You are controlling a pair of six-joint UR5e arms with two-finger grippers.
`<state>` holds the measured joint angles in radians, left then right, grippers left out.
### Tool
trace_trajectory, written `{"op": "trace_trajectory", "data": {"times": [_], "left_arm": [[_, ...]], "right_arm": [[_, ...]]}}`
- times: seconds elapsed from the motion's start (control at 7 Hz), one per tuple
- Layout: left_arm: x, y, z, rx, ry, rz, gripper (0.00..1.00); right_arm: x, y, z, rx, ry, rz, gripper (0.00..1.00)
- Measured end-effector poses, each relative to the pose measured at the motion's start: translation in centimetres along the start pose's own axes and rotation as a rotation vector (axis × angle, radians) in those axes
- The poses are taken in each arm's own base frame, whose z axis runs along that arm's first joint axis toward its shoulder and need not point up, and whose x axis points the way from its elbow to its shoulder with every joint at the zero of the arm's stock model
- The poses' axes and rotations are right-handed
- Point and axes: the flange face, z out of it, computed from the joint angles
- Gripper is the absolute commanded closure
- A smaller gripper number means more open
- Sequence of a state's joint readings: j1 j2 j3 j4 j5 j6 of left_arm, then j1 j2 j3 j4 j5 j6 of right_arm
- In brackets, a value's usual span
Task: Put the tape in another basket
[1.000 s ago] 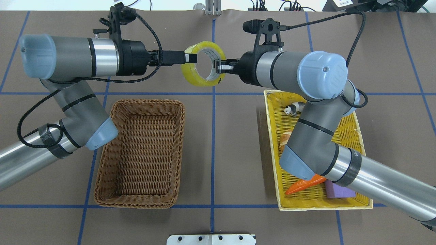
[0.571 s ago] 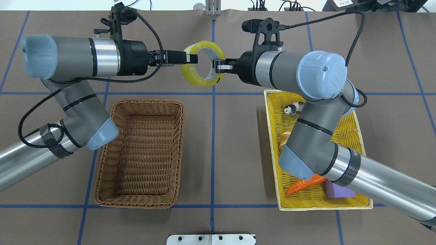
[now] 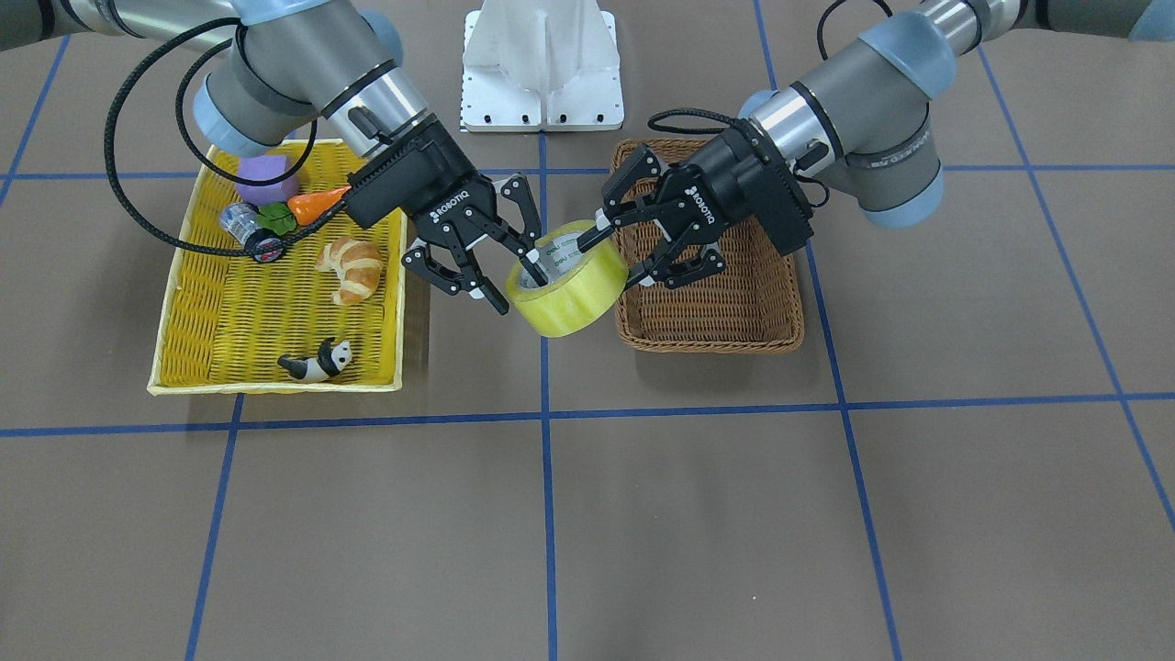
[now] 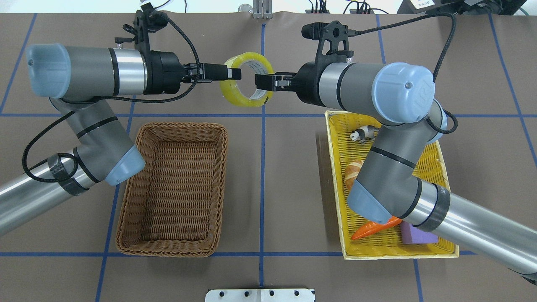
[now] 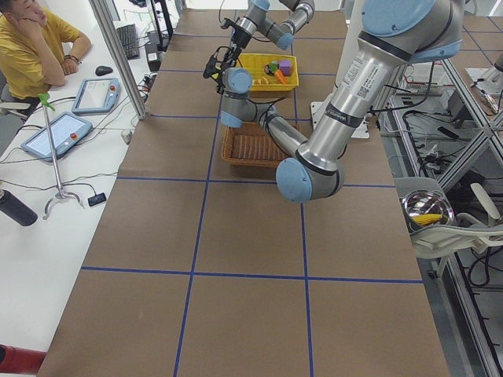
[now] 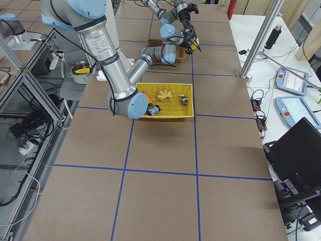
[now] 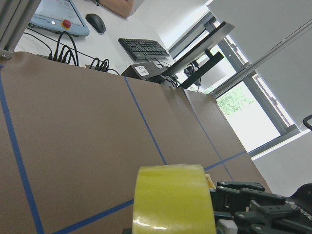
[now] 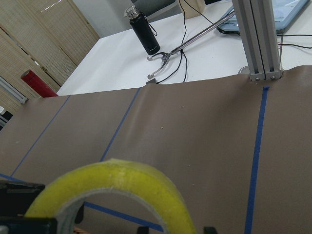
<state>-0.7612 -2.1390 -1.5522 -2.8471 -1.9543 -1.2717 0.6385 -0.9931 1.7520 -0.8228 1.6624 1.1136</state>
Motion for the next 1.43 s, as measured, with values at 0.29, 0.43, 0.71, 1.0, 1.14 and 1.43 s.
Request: {"op": "trace_trajectory", "data": {"times": [0.29,0.43,0.71,1.0,1.14,1.43], "left_arm": [[-1.3,0.6,-0.6,-0.006,-0.015,-0.023,1.0],[-2.6,1.6,-1.6,-0.01,-0.008,-0.097,1.0],[-5.5,4.2,-4.6,-0.01,0.054,-0.419,1.0],[-9.3,7.3,-8.5,-0.017,0.078,-0.613,1.0],[-11.2,9.1,-10.0,-0.026,0.066,-0.638,1.0],[-12.8,12.6,-9.9,-0.061,0.035,-0.636,1.0]], "right_arm": [[3.3,-3.7,-1.5,-0.107,0.092,0.03,0.0],[6.9,-6.7,-2.7,-0.185,0.186,0.052,0.0],[16.1,-12.5,-6.7,-0.343,0.379,-0.005,0.0],[25.5,-16.5,-13.3,-0.475,0.497,-0.069,0.0],[30.9,-17.4,-17.9,-0.522,0.503,-0.09,0.0],[40.7,-16.7,-27.1,-0.557,0.487,-0.088,0.0]]}}
